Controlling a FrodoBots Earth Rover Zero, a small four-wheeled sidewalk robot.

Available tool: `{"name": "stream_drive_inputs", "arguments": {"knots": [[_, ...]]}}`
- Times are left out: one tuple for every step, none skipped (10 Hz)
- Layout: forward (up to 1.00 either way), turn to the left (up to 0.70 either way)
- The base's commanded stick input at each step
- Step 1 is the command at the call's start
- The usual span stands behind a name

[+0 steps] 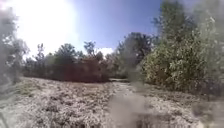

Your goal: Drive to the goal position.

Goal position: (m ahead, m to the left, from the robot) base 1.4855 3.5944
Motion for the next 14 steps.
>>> {"name": "stream_drive_inputs", "arguments": {"knots": [[0.3,0.0],[0.3,0.0],[0.3,0.0],[0.3,0.0],[0.3,0.0],[0.3,0.0],[0.3,0.0],[0.3,0.0],[0.3,0.0],[0.3,0.0],[0.3,0.0],[0.3,0.0],[0.3,0.0],[0.3,0.0]]}}
